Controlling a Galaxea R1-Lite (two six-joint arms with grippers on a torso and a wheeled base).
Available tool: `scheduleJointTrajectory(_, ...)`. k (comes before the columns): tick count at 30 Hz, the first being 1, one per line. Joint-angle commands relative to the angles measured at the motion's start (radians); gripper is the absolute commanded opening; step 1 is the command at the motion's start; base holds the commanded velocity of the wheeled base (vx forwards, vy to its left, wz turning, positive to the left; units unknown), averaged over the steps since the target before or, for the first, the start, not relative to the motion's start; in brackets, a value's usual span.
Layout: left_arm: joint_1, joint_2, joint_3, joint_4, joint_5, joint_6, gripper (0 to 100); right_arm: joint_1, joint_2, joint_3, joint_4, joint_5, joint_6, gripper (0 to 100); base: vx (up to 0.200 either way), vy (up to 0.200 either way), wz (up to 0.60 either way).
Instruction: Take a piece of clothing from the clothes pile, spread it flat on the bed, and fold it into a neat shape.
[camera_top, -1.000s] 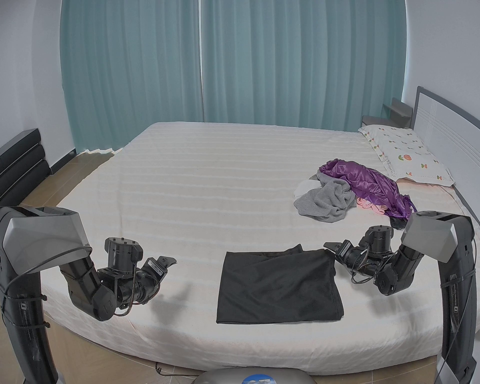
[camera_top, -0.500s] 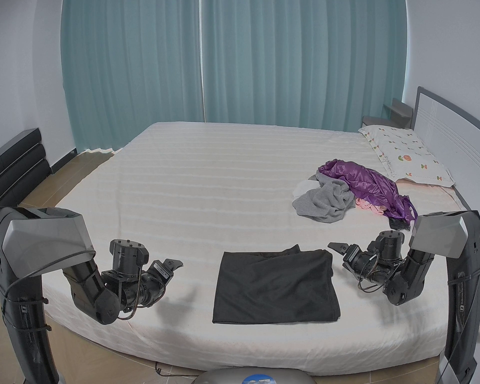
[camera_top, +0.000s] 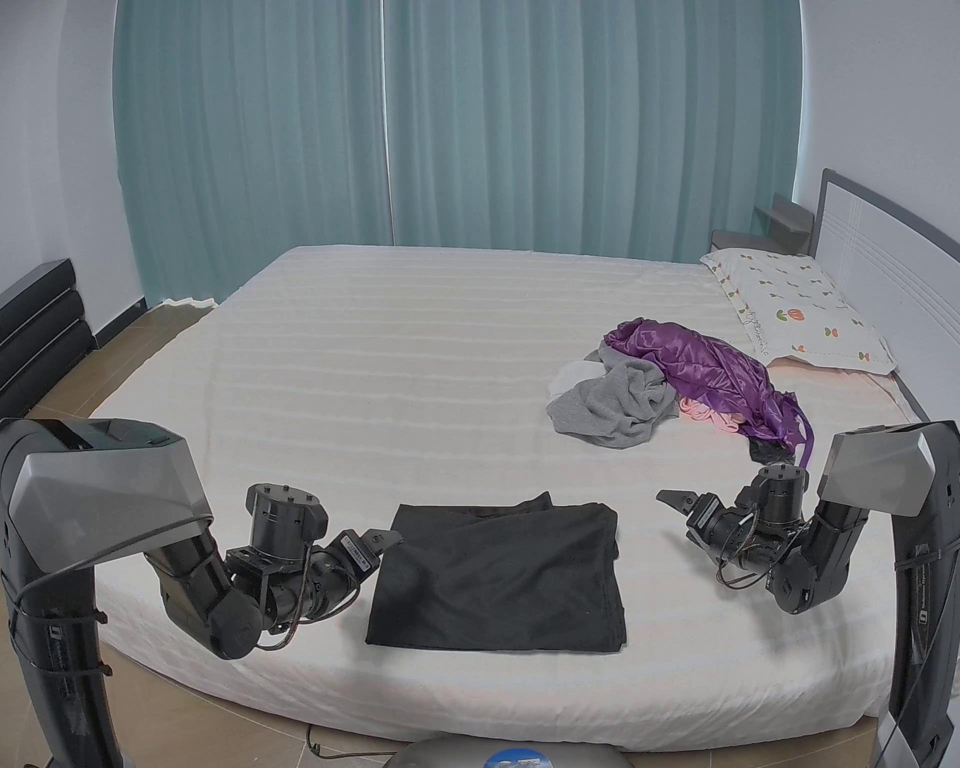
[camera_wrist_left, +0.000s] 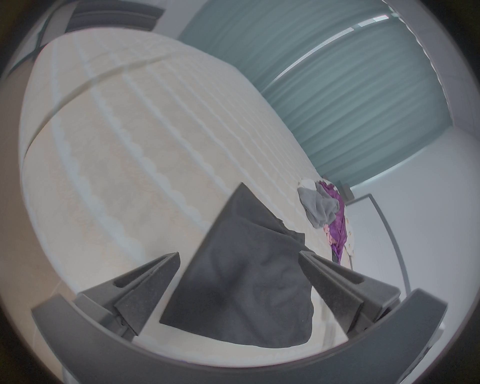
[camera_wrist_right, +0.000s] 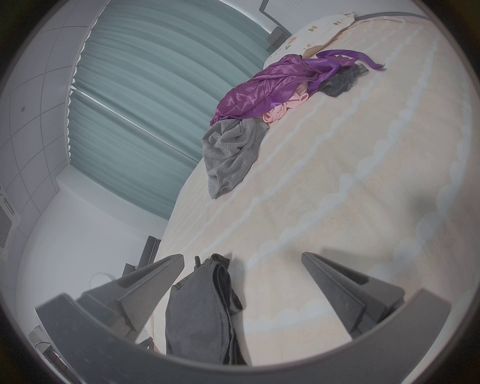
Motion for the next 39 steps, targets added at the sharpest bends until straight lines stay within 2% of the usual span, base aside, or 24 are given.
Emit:
scheduleJointTrajectory(1, -0.036, 0.055, -0.085, 0.003, 0.008, 0.064, 100, 0.016, 0.024, -0.001, -0.01, -0.015, -0.005, 100, 0.0, 0.0, 0.0)
scheduleJointTrajectory(5, -0.035, 0.122, -0.209, 0.028, 0.045, 0.142, 100, 0.024, 0.05, -0.005, -0.052, -0.061, -0.009, 100, 0.0, 0.0, 0.0)
scheduleJointTrajectory(9, -0.029, 0.225, -0.351, 0.058, 0.083, 0.216, 100, 0.03, 0.053, -0.004, -0.058, -0.068, -0.011, 100, 0.0, 0.0, 0.0)
scheduleJointTrajectory(17, -0.019, 0.363, -0.614, 0.198, 0.158, 0.247, 100, 0.032, 0.058, 0.001, -0.058, -0.068, -0.018, 100, 0.0, 0.0, 0.0)
scheduleJointTrajectory(33, 0.007, 0.375, -0.7, 0.295, 0.137, 0.236, 100, 0.038, 0.061, -0.004, -0.058, -0.075, -0.02, 100, 0.0, 0.0, 0.0)
scheduleJointTrajectory(34, 0.007, 0.375, -0.71, 0.315, 0.129, 0.236, 0, 0.038, 0.061, -0.005, -0.058, -0.078, -0.02, 100, 0.0, 0.0, 0.0)
scheduleJointTrajectory(39, 0.005, 0.377, -0.731, 0.348, 0.127, 0.233, 0, 0.039, 0.069, -0.007, -0.058, -0.082, -0.025, 100, 0.0, 0.0, 0.0)
